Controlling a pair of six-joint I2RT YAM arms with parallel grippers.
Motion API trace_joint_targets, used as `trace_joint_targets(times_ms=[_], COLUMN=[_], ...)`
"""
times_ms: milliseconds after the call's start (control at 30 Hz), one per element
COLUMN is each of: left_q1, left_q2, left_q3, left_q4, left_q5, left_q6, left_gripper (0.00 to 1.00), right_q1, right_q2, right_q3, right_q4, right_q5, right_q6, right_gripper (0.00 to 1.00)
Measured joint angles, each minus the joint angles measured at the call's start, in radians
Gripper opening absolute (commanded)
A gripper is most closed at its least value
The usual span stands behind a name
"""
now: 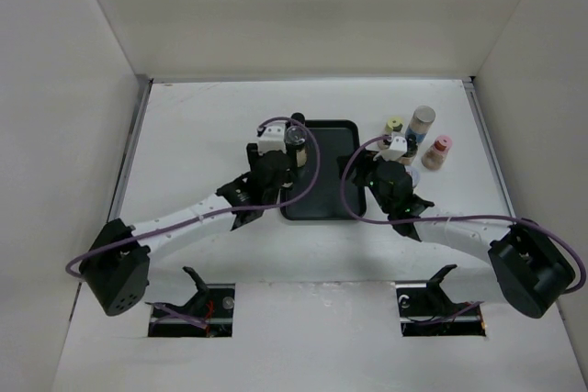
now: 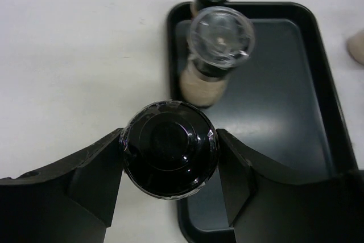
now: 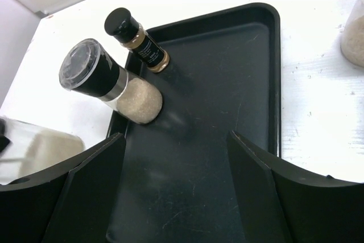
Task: Organize the condiment bottles
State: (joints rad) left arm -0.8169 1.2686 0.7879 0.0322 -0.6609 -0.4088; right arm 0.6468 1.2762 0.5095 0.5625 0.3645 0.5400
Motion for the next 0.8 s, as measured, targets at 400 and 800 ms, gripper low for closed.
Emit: trace_joint_targets(times_ms=[400, 800], left_q1=[-0.040, -0.019], left_q2=[0.283, 0.389], left_q3=[0.114, 0.137], left_q4=[0.098, 0.191], left_q5=[0.062, 0.072], left_q6=[-0.001, 0.010], left_gripper=[0.33, 0.71], right_q1=[-0.019, -0.027], right_q2=[-0.035, -0.040], right_q3=[-0.003, -0.010], right_q4=[0.000, 0.000], right_q5=[0.002, 0.002], right_q6=[0.001, 0.003], right_gripper=[0.79, 0.84])
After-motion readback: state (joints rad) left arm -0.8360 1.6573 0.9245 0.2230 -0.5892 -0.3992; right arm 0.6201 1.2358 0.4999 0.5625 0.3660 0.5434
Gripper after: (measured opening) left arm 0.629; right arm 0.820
